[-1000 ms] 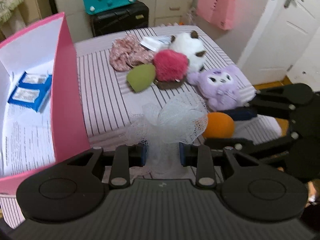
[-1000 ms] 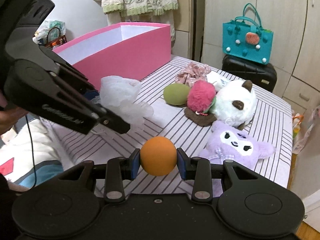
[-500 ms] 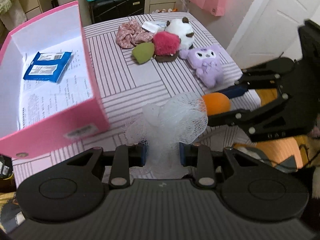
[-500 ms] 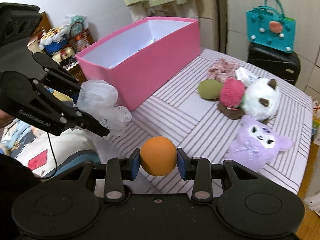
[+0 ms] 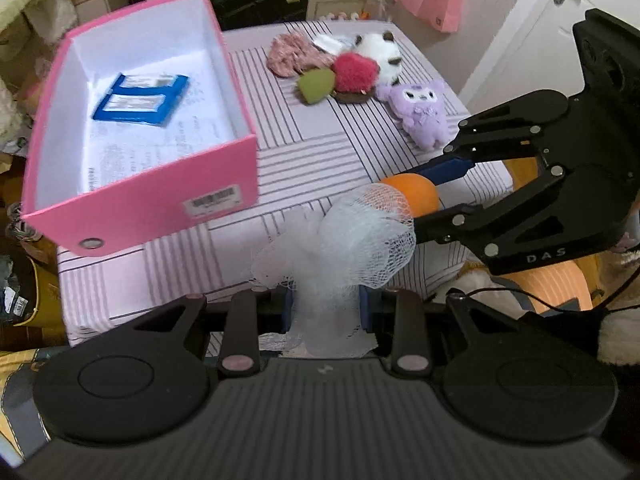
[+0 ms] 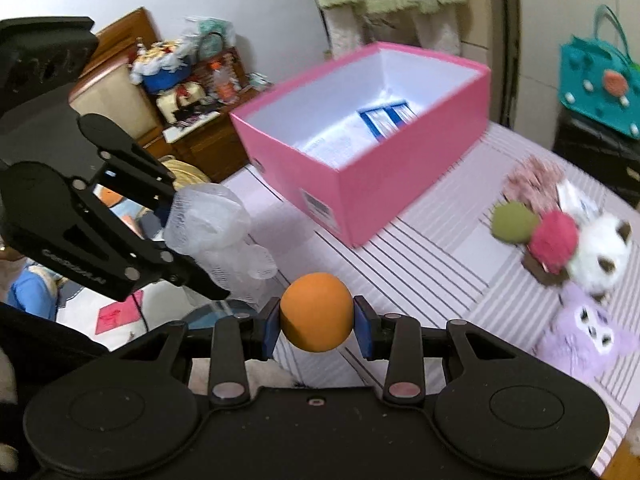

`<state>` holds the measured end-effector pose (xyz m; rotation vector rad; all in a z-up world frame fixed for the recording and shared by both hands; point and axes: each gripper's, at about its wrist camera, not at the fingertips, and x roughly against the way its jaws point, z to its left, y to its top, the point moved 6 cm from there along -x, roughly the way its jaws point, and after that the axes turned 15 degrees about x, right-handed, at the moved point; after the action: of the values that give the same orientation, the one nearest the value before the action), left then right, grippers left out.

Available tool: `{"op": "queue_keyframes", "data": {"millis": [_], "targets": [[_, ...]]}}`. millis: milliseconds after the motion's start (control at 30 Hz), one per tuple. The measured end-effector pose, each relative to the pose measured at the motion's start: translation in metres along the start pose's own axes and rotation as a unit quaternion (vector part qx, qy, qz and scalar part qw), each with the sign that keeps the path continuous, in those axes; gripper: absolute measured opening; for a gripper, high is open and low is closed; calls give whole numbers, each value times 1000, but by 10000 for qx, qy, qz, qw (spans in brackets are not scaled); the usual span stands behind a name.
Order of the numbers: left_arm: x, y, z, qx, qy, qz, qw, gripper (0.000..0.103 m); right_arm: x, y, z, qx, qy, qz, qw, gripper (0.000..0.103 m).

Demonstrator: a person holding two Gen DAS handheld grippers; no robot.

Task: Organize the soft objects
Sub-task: 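Carry the mesh puff and orange ball over the box and open both tools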

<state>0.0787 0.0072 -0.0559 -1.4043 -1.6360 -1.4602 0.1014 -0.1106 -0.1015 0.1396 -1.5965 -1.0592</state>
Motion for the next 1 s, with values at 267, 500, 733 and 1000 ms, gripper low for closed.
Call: {"op": "queue_keyframes", "data": {"millis": [267, 500, 733, 1000], "targets": [[37, 20, 26, 122, 158, -848, 9962, 29, 11, 44, 16, 455, -97, -236, 9986, 42], [44, 61, 55, 241, 225, -1333, 9905, 29, 14, 94, 7, 769, -331, -574, 9948, 42], [13, 116, 88, 266, 472, -1399, 9887, 29, -20, 142, -36, 544, -367, -605, 9960, 42], [-37, 162, 132, 555, 1034, -1321, 9843, 30, -89, 185, -105, 190, -560, -213, 9980, 42]]}}
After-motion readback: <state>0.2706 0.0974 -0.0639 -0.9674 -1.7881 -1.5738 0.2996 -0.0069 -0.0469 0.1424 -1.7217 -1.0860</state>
